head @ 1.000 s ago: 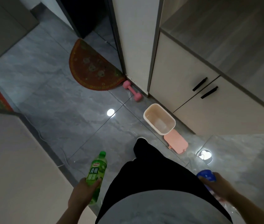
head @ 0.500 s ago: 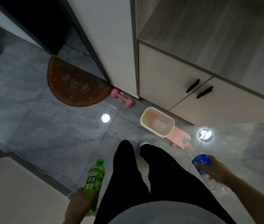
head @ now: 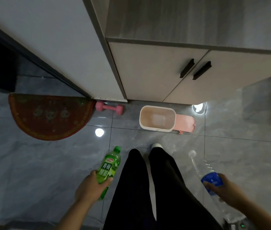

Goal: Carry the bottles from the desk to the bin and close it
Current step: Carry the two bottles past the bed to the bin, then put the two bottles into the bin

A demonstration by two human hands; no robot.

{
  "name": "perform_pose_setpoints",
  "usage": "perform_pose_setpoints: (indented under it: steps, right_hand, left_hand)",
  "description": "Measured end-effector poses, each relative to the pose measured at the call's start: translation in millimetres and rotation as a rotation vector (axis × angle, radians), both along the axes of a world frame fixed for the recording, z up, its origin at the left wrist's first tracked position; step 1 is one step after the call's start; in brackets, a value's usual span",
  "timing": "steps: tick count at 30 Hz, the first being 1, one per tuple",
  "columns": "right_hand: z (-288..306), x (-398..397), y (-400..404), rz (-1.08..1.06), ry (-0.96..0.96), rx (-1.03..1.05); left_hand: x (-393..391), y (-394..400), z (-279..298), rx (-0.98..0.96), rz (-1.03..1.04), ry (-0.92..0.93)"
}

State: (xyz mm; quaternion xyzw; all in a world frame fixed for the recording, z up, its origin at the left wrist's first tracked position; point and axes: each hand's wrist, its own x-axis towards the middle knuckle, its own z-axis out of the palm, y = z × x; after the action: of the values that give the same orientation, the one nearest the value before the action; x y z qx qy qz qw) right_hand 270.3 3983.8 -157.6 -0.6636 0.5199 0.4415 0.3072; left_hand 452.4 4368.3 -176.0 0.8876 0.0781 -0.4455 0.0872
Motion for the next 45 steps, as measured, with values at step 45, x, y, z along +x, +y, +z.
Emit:
perform_pose_setpoints:
  steps: [45]
  right_hand:
    - [-317.3,150.0,-17.2,0.218,-0.528,-0.016]
  left_hand:
    - [124.6,-210.4,-366.1,-0.341,-0.475,-0.38]
